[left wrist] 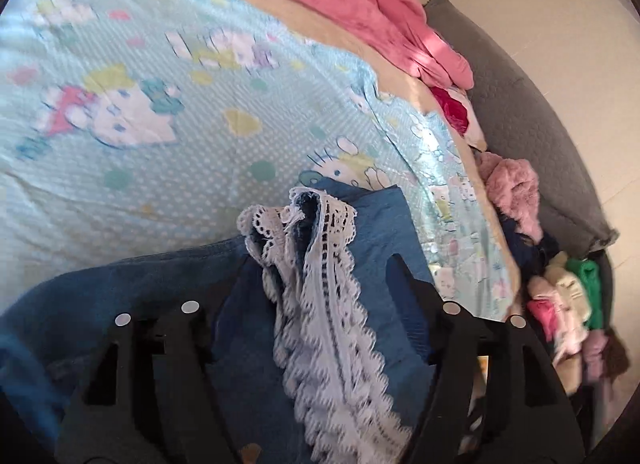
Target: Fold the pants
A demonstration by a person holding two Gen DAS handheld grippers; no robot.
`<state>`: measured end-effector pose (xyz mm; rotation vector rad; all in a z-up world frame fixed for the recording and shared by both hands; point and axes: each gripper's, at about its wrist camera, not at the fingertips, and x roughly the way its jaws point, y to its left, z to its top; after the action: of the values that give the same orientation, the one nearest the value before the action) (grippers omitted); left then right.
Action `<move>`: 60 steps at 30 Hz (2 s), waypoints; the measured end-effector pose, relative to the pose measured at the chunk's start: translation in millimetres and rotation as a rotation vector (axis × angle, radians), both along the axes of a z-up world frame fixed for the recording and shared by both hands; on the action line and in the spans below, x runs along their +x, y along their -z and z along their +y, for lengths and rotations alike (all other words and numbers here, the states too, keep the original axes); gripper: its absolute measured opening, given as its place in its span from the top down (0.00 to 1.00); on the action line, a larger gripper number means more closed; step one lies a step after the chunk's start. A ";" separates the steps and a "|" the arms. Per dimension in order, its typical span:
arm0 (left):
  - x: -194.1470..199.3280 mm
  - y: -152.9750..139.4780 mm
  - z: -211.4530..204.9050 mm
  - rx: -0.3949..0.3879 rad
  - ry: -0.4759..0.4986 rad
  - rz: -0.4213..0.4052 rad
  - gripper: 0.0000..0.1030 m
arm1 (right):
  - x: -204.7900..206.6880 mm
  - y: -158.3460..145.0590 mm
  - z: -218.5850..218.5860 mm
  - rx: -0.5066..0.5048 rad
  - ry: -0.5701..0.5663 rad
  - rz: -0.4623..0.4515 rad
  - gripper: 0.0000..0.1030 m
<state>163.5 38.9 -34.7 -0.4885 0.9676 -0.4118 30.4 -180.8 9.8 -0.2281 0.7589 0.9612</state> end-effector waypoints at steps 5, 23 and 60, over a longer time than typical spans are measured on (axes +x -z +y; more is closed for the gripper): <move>-34.6 -20.5 0.8 0.114 -0.030 -0.062 0.41 | 14.6 -9.4 -48.2 0.001 0.143 -0.019 0.49; -102.4 13.3 -77.2 0.397 0.187 -0.032 0.70 | 41.8 67.2 -57.1 -0.191 0.317 0.117 0.53; -117.7 14.3 -116.1 0.433 0.280 -0.079 0.55 | 218.3 68.7 38.9 -0.324 0.392 0.105 0.55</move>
<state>45.8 -77.2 -49.0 0.0567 1.0165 -0.4530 248.7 -141.9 -58.9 -0.2985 1.0126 0.4790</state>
